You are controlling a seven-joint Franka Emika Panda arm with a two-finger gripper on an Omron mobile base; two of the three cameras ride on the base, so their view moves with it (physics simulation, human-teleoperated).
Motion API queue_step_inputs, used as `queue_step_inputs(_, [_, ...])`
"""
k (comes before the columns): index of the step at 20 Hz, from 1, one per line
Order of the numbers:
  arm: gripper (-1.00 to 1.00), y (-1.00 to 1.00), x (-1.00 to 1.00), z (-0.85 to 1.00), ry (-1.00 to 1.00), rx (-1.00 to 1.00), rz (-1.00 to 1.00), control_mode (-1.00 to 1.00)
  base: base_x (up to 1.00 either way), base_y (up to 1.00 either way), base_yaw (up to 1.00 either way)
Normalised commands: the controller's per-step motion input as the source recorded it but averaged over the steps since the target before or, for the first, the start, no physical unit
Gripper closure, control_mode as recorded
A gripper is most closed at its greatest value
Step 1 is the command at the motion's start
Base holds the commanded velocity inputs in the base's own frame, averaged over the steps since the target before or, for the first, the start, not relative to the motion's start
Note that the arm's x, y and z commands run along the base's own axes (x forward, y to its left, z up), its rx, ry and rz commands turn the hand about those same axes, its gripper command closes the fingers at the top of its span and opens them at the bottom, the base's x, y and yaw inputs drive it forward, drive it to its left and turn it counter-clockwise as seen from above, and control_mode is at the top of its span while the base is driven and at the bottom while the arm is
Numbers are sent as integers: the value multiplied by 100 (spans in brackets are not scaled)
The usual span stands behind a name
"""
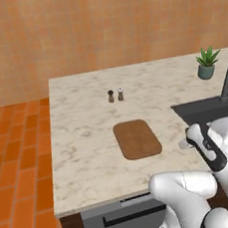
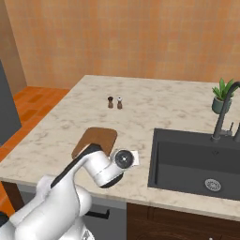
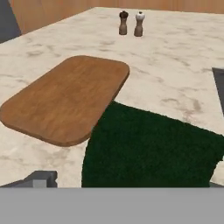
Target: Pick up the sponge from the counter and clean the cutting board by briefly scrubbing or pressing down on the cutting board. Once finished, release the sponge.
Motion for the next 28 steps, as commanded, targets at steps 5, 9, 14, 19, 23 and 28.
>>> queue_step_inputs(5, [-100,71,78,-27,20,1,-1,-100,0,0,0])
queue_step_inputs(9, [-100,2,-13,-78,21,-3,0,-100,0,0,0])
queue_step_inputs(14, [-100,0,-1,-100,18,0,0,-100,0,0,0])
queue_step_inputs(19, [-100,-6,-9,-100,23,-11,0,-100,0,0,0])
queue_step_inputs(23, [-100,-18,-12,-50,14,-17,0,-100,0,0,0])
queue_step_inputs(28, [-100,-6,-4,21,0,1,0,-100,0,0,0])
